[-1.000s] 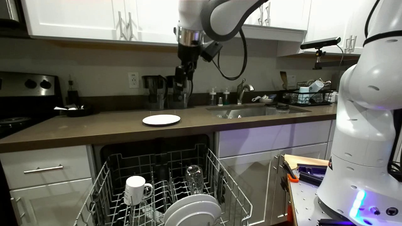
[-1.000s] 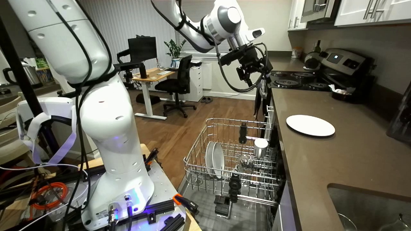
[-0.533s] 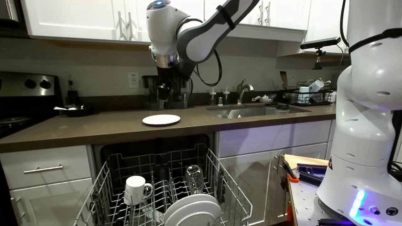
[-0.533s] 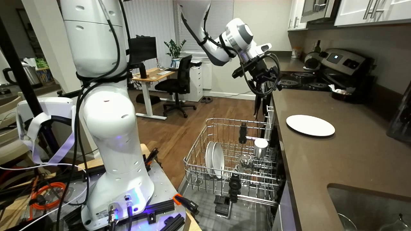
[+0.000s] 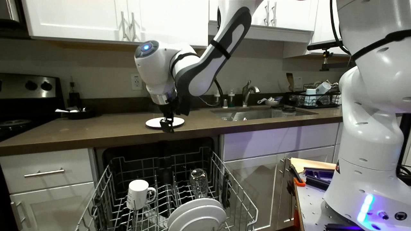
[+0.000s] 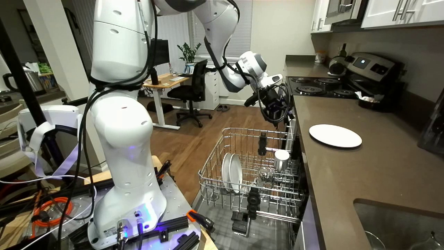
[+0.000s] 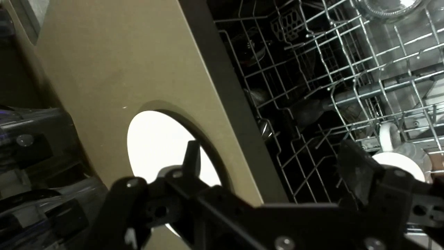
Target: Put the plate in the dishwasher
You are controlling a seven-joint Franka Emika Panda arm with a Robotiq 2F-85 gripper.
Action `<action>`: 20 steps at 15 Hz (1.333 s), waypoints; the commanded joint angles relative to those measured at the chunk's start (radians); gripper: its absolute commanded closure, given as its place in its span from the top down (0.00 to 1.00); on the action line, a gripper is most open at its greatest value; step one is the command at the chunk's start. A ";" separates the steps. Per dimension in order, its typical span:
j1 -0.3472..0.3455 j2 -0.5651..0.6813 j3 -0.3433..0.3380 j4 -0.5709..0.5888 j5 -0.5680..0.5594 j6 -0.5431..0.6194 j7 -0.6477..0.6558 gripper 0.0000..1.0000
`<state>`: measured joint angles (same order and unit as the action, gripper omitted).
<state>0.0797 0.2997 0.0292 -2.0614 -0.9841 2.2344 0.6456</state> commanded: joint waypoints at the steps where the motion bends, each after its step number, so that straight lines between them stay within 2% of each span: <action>1: 0.019 0.011 -0.009 -0.014 -0.020 0.002 0.036 1.00; 3: 0.031 0.024 -0.007 -0.035 -0.041 0.003 0.075 1.00; 8: 0.031 0.023 -0.011 -0.037 -0.042 0.004 0.078 1.00; 14: 0.021 0.102 -0.034 0.171 -0.031 -0.002 0.085 1.00; 20: 0.046 0.260 -0.096 0.389 -0.094 -0.033 0.124 1.00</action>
<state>0.1075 0.4620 -0.0412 -1.7856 -1.0318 2.2342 0.7304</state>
